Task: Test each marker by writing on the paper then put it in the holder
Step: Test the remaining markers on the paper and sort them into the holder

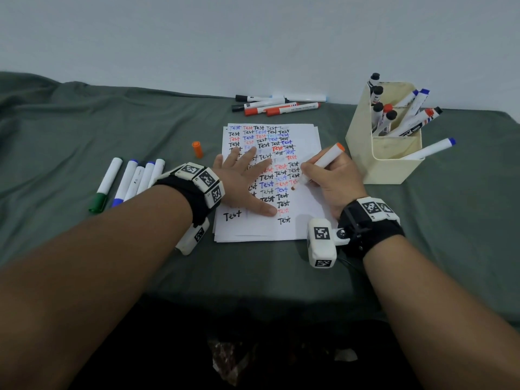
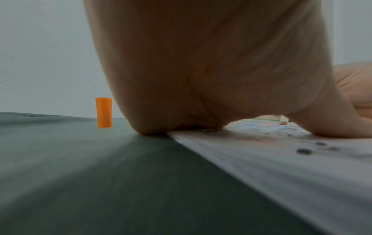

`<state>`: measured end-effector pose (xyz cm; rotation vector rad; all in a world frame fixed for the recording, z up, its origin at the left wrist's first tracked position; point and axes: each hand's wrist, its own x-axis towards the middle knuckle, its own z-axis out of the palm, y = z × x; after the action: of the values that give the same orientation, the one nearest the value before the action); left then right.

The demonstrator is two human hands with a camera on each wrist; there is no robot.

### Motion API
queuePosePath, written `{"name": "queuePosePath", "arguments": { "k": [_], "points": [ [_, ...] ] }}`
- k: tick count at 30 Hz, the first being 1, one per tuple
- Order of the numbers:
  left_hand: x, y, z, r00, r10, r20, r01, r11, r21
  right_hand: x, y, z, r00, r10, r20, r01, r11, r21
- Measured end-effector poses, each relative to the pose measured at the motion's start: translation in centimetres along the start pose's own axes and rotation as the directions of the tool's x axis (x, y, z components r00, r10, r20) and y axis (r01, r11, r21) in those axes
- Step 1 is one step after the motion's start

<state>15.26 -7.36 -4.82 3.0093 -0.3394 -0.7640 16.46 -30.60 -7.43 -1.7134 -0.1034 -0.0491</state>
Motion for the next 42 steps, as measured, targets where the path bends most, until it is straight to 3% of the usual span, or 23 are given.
{"name": "queuePosePath", "arguments": {
  "k": [5, 10, 15, 24, 29, 34, 42],
  "points": [
    [0.01, 0.0, 0.07, 1.0, 0.003, -0.003, -0.003, 1.0, -0.004, 0.13, 0.02, -0.02, 0.999, -0.018, -0.046, 0.018, 1.0, -0.007],
    [0.04, -0.07, 0.08, 1.0, 0.005, -0.004, -0.005, 1.0, -0.009, -0.15, -0.12, -0.05, 1.0, 0.0, 0.008, 0.0, 1.0, 0.001],
    [0.05, -0.13, 0.09, 1.0, 0.006, -0.004, -0.006, 1.0, -0.015, -0.15, -0.23, -0.07, 0.997, -0.006, -0.082, 0.009, 0.999, 0.035],
    [0.0, -0.09, 0.09, 1.0, 0.004, -0.005, -0.004, 1.0, -0.019, -0.21, -0.2, -0.14, 0.999, -0.008, -0.041, 0.009, 0.999, 0.037],
    [-0.01, -0.13, 0.1, 1.0, 0.011, -0.003, -0.011, 1.0, -0.015, -0.13, -0.13, -0.27, 0.991, 0.002, -0.134, 0.004, 0.999, 0.043],
    [0.07, -0.16, 0.17, 1.0, 0.012, -0.007, -0.012, 1.0, -0.005, -0.1, -0.05, -0.25, 0.997, 0.006, -0.076, -0.005, 1.0, 0.015],
    [0.03, -0.26, 0.14, 1.0, 0.013, -0.008, -0.013, 1.0, 0.005, -0.06, 0.07, -0.38, 0.992, -0.003, -0.124, 0.009, 0.999, 0.044]
  ]
}}
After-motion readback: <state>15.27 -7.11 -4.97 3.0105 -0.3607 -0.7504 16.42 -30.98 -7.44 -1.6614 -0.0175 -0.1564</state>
